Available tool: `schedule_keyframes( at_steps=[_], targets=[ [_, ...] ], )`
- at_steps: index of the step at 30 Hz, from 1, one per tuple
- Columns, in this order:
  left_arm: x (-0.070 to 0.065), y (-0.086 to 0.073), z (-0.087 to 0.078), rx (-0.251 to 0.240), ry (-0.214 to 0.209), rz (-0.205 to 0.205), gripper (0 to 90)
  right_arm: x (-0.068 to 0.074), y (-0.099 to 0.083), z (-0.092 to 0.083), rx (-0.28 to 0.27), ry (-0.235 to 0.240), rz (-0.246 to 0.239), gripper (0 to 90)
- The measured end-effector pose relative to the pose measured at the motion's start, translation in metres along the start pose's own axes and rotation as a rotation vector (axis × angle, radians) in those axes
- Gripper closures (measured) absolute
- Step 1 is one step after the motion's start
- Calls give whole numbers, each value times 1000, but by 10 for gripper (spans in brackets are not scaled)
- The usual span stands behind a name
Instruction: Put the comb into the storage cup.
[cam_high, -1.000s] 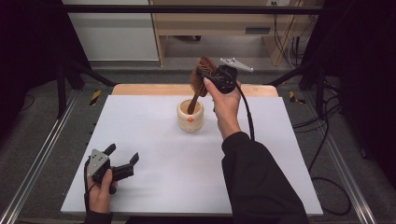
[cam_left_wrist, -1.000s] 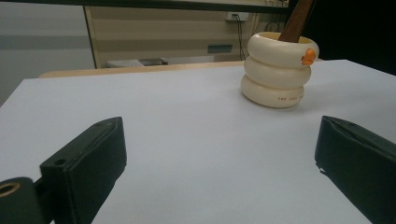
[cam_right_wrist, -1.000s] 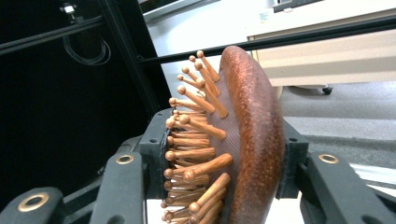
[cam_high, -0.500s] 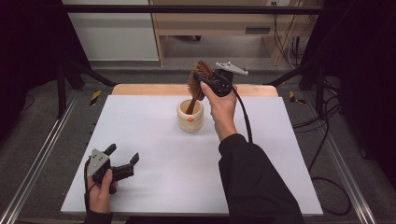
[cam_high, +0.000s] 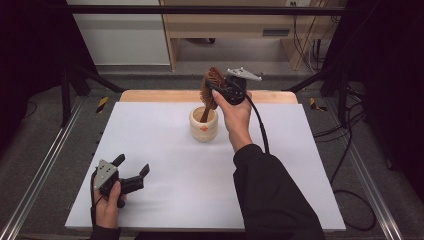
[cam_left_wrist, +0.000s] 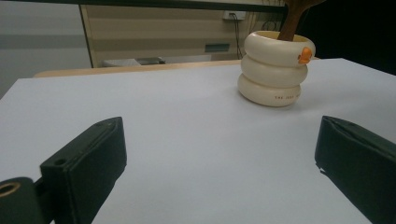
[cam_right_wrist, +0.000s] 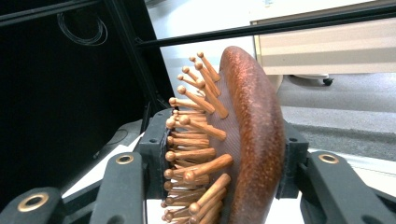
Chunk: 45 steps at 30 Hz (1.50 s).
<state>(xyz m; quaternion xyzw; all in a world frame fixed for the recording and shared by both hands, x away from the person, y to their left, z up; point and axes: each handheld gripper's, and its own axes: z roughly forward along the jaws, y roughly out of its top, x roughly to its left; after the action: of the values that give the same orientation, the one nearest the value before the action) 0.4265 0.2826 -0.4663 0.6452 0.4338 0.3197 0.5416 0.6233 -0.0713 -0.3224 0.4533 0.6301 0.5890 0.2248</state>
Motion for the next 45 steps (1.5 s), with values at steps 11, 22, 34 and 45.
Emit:
schedule_keyframes(
  at_steps=[11,22,34,45],
  targets=[
    [1,0,-1,-6,5,-7,24,-2,-1,1,14,-3,-9,505],
    [2,0,-1,-8,7,-14,24,-2,-4,4,30,-1,-8,505],
    [2,0,0,-9,3,-12,24,-1,-8,7,34,-2,2,504],
    [5,1,-2,-9,12,-15,25,0,-11,11,50,12,6,504]
  ],
)
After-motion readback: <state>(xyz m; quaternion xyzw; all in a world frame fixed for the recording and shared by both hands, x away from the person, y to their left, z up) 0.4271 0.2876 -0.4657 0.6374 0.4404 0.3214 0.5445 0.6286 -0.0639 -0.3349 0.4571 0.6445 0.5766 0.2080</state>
